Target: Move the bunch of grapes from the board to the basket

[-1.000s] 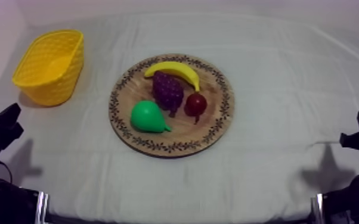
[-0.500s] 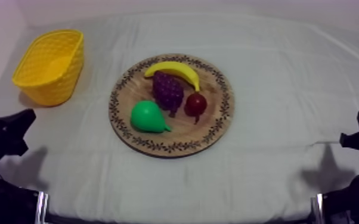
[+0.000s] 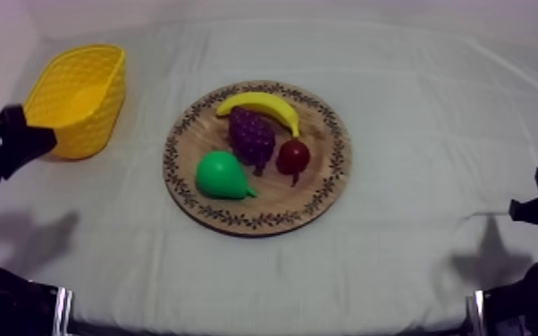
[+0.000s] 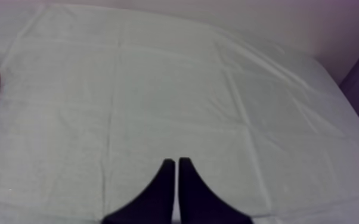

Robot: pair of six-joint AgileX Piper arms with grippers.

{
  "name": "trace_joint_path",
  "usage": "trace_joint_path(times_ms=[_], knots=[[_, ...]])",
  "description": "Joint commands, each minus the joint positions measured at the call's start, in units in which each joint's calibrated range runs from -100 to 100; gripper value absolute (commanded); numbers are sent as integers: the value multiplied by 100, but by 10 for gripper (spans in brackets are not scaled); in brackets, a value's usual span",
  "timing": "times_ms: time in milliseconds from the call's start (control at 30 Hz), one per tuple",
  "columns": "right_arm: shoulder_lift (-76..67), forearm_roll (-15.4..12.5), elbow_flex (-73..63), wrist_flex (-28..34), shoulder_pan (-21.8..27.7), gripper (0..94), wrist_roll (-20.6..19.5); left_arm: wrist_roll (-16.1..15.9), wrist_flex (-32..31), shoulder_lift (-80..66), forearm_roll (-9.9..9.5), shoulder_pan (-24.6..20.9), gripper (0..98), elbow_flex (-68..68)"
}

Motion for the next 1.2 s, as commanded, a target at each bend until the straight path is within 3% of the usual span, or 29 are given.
trace_joint_path(times_ms=[0, 200, 367, 967, 1167], knots=[[-2, -1, -5, -3, 0, 3, -4, -453, 733, 1320, 5, 91, 1, -1806], [-2, -1, -5, -3, 0, 3, -4, -439, 1862, 2741, -131, 450, 1, -3647], [-2, -1, -5, -3, 0, 3, -4, -506, 2420, 3830, -165, 672, 1, -4709], [-2, -1, -5, -3, 0, 3, -4, -174, 3025, 6974, -114, 1316, 1, -6891], [-2, -1, -5, -3, 0, 3, -4, -108, 3142, 7485, -45, 1359, 57, -7272]])
